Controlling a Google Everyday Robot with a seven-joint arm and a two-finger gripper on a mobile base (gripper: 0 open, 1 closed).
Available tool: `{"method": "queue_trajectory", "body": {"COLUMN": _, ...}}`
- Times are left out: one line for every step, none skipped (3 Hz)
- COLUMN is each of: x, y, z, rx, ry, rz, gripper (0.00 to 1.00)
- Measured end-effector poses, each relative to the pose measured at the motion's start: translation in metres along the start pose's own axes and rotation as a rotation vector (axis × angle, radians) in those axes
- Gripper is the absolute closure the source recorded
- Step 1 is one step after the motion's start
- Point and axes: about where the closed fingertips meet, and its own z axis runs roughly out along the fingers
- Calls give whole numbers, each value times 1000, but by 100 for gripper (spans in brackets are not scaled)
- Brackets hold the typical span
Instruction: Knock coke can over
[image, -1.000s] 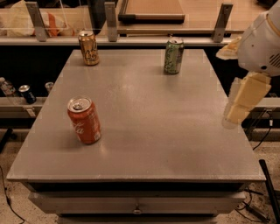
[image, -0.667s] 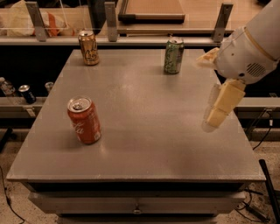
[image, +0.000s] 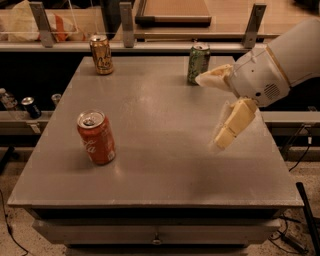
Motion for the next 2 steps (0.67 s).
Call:
{"method": "queue_trajectory", "body": {"x": -1, "y": 0, "z": 0, "rx": 0, "ry": 0, "rz": 0, "gripper": 0}}
{"method": "queue_trajectory", "body": {"x": -3, "y": 0, "z": 16, "rx": 3, "ry": -82, "rz": 13, "gripper": 0}}
